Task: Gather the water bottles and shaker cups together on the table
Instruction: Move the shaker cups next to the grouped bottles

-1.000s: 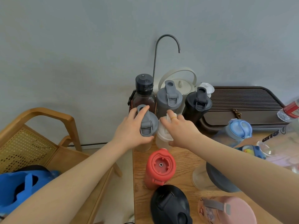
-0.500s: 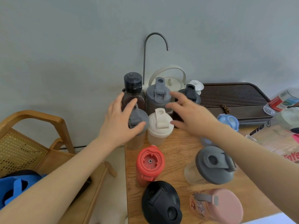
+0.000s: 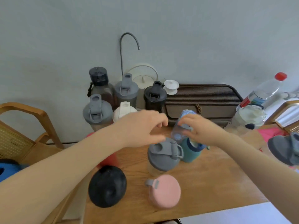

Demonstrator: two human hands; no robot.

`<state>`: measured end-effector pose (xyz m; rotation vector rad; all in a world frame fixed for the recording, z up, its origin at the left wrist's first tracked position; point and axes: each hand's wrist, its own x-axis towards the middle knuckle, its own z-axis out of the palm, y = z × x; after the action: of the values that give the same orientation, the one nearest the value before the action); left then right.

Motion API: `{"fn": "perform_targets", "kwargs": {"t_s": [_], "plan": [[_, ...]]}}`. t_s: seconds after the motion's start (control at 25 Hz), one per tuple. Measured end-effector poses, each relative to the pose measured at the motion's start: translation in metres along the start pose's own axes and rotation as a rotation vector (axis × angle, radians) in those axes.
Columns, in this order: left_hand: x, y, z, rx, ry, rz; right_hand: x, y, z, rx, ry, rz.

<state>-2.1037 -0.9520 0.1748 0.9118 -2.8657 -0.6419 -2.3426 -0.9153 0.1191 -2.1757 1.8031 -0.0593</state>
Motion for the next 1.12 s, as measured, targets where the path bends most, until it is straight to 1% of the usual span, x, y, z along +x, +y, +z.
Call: {"fn": "perform_targets", "kwargs": {"t_s": [0.08,0.12,0.16,0.2,0.28,0.36,0.44,0.56,0.6,0.64,0.68,0.72,0.8,0.84,0.88,0.92,1.0,1.08,1.12], "plan": [[0.002,0.003,0.025,0.130,-0.230,-0.137,-0.007,-0.016,0.011,0.079,-0.087,-0.116],[0.002,0.003,0.037,0.203,-0.298,-0.212,-0.009,-0.026,0.015,0.096,-0.125,-0.186],[0.000,0.003,0.045,0.241,-0.323,-0.283,-0.009,-0.036,0.018,0.085,-0.160,-0.248],[-0.002,0.001,0.052,0.238,-0.312,-0.351,-0.009,-0.045,0.021,0.063,-0.193,-0.295],[-0.008,0.001,0.063,0.205,-0.239,-0.455,-0.008,-0.055,0.024,0.008,-0.231,-0.342],[-0.015,0.004,0.069,0.231,-0.147,-0.514,-0.007,-0.056,0.027,-0.047,-0.202,-0.362],[-0.021,0.007,0.071,0.246,-0.037,-0.553,-0.005,-0.054,0.032,-0.065,-0.125,-0.318],[-0.020,0.004,0.063,0.229,0.125,-0.607,0.008,-0.054,0.038,-0.059,0.049,-0.155],[-0.016,0.001,0.060,0.246,0.162,-0.622,0.013,-0.052,0.037,-0.074,0.095,-0.130],[-0.012,-0.003,0.058,0.279,0.182,-0.634,0.016,-0.049,0.035,-0.087,0.120,-0.151],[-0.005,-0.008,0.056,0.322,0.185,-0.642,0.018,-0.045,0.032,-0.099,0.098,-0.213],[0.003,-0.015,0.054,0.374,0.175,-0.643,0.019,-0.040,0.027,-0.115,0.040,-0.304],[0.023,-0.033,0.049,0.487,0.105,-0.646,0.022,-0.035,0.017,-0.235,-0.086,-0.459],[0.032,-0.041,0.045,0.523,0.051,-0.660,0.025,-0.035,0.014,-0.318,-0.105,-0.497],[0.041,-0.049,0.043,0.532,-0.005,-0.690,0.030,-0.036,0.013,-0.382,-0.088,-0.495],[0.049,-0.055,0.042,0.520,-0.053,-0.726,0.035,-0.038,0.011,-0.416,-0.056,-0.450],[0.058,-0.064,0.043,0.500,-0.114,-0.766,0.045,-0.043,0.010,-0.399,0.005,-0.280],[0.060,-0.071,0.046,0.518,-0.115,-0.737,0.051,-0.045,0.012,-0.355,0.069,-0.121],[0.060,-0.074,0.045,0.518,-0.110,-0.713,0.054,-0.045,0.014,-0.355,0.098,-0.086]]}}
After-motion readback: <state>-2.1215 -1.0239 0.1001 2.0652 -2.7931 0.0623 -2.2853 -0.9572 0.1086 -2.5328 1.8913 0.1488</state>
